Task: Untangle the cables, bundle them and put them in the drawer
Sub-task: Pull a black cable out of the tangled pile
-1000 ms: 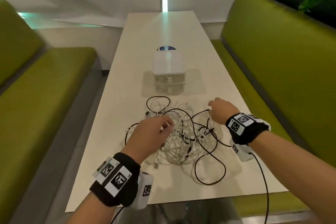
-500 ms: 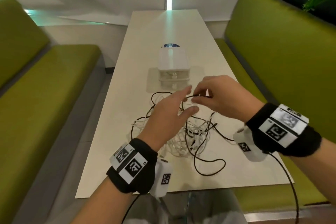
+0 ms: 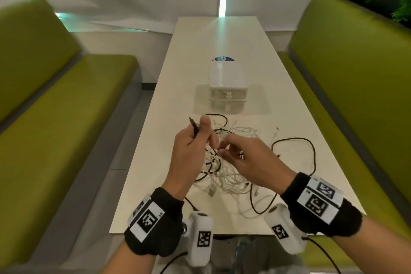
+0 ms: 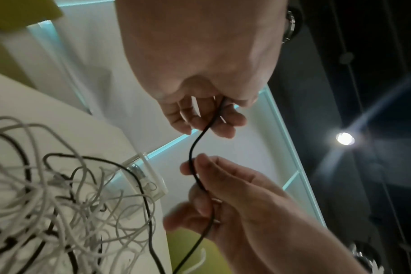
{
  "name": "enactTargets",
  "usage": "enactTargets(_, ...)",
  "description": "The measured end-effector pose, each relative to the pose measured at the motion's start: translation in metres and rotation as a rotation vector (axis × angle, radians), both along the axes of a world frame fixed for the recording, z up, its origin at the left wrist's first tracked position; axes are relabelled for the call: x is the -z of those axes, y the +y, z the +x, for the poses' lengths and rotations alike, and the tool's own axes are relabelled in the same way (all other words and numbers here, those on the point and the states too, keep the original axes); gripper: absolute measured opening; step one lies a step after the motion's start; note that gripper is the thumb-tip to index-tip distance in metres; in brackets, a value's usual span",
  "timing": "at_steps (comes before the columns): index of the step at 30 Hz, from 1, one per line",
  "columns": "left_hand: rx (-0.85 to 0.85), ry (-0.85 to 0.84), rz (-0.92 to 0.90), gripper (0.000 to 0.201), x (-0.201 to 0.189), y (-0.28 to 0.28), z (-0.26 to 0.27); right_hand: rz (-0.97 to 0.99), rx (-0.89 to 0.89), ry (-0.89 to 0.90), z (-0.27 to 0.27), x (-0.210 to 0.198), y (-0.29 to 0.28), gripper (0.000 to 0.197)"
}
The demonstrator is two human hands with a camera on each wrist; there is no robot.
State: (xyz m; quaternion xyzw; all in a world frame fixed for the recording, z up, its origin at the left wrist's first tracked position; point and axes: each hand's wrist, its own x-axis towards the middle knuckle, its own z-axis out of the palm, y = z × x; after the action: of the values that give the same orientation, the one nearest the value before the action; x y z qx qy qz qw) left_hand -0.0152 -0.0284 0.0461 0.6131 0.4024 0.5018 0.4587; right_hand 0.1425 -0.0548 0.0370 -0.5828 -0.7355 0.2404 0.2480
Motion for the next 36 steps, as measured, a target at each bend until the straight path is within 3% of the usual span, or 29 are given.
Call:
enactTargets(5, 0.119, -0.344, -0.239, 0.053, 0.003, 0.001, -0.008, 0.032, -0.072, -0.064, 0.000, 0.005, 0.007, 0.014)
enactTargets(8, 0.182, -0.333, -0.324, 0.055, 0.005, 0.002, -0.010, 0.121, -0.187, -0.114, 0.003, 0.008, 0.009, 0.026)
enactTargets(13, 0.216, 0.061, -0.170, 0.056, 0.005, 0.007, -0.027, 0.164, -0.249, -0.287, 0.019, 0.016, 0.009, 0.047)
enactTargets(16, 0.191, 0.293, -0.059, 0.045, 0.012, 0.007, -0.028, 0.207, -0.232, -0.357, 0.019, 0.014, 0.007, 0.046)
enactTargets(18, 0.256, 0.538, 0.033, 0.040, 0.015, 0.002, -0.020, 0.280, -0.221, -0.372, 0.012, 0.004, 0.004, 0.039)
enactTargets(20, 0.294, 0.725, 0.116, 0.045, 0.015, -0.001, -0.014, 0.351, -0.210, -0.355, 0.010, -0.004, 0.006, 0.031)
enactTargets(23, 0.232, 0.844, 0.226, 0.056, 0.000, 0.003, -0.028, 0.263, -0.230, -0.311, 0.017, -0.006, 0.012, 0.042)
enactTargets(27, 0.110, 0.682, 0.271, 0.076, -0.009, 0.015, -0.059, 0.140, -0.262, -0.117, 0.020, -0.002, 0.017, 0.043)
enactTargets(29, 0.050, 0.352, 0.128, 0.064, -0.013, 0.019, -0.072, 0.069, -0.241, -0.068, 0.022, 0.000, 0.021, 0.040)
enactTargets(31, -0.098, -0.135, -0.084, 0.044, -0.024, 0.021, -0.087, 0.027, -0.216, -0.096, 0.028, 0.002, 0.024, 0.037)
enactTargets(32, -0.160, -0.287, -0.126, 0.042, -0.027, 0.024, -0.095, 0.023, -0.201, -0.123, 0.030, 0.004, 0.024, 0.037)
enactTargets(33, -0.201, -0.304, -0.116, 0.044, -0.025, 0.027, -0.102, 0.026, -0.184, -0.153, 0.031, 0.006, 0.025, 0.037)
enactTargets(34, -0.216, -0.202, -0.086, 0.046, -0.021, 0.029, -0.105, 0.031, -0.165, -0.185, 0.031, 0.008, 0.025, 0.038)
enactTargets(36, -0.192, 0.246, 0.002, 0.043, -0.006, 0.031, -0.099, 0.041, -0.136, -0.258, 0.030, 0.013, 0.028, 0.040)
